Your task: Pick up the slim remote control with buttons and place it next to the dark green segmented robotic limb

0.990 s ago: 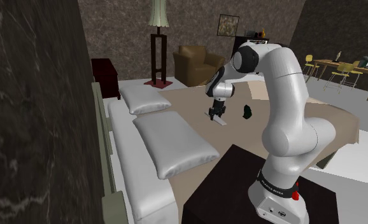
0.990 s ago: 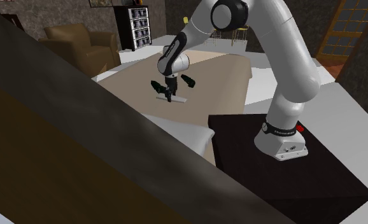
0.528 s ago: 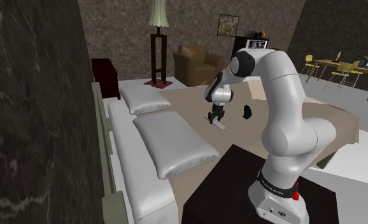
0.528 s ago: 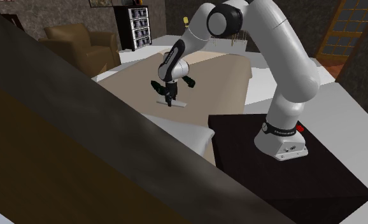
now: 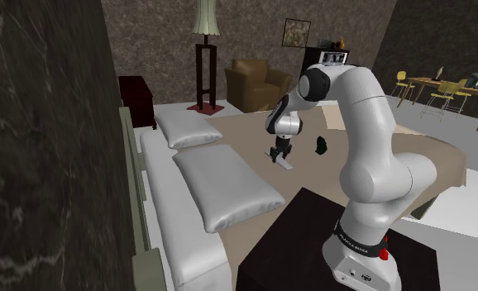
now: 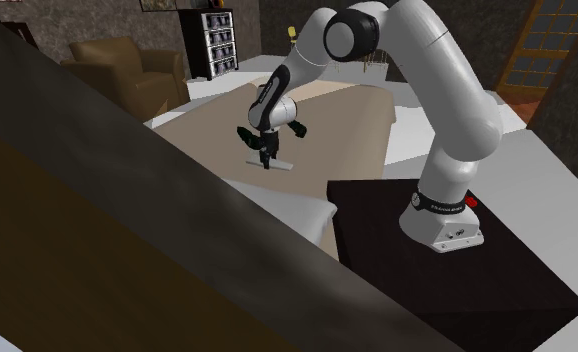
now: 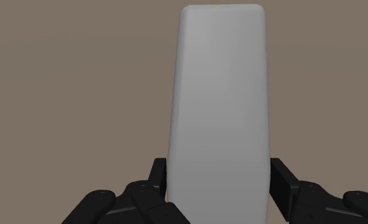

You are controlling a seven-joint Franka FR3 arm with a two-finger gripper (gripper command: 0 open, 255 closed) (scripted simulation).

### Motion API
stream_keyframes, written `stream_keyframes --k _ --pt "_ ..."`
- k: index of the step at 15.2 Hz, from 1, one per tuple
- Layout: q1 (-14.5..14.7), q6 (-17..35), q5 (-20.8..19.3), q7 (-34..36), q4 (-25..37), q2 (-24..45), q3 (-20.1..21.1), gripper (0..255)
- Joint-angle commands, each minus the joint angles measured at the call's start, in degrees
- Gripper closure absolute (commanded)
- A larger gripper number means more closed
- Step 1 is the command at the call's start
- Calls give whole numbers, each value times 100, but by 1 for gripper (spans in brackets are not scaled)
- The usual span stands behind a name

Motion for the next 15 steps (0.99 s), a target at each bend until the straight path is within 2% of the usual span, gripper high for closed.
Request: stream_keyframes --k 1,2,7,11,15 --pt "0 1 0 0 1 -1 0 255" --pt "0 1 0 0 1 0 0 0" --pt "0 1 0 0 1 0 0 0" --pt "107 -410 -134 83 -193 -603 -147 0" --pt "106 -410 -135 83 -193 -603 -147 0"
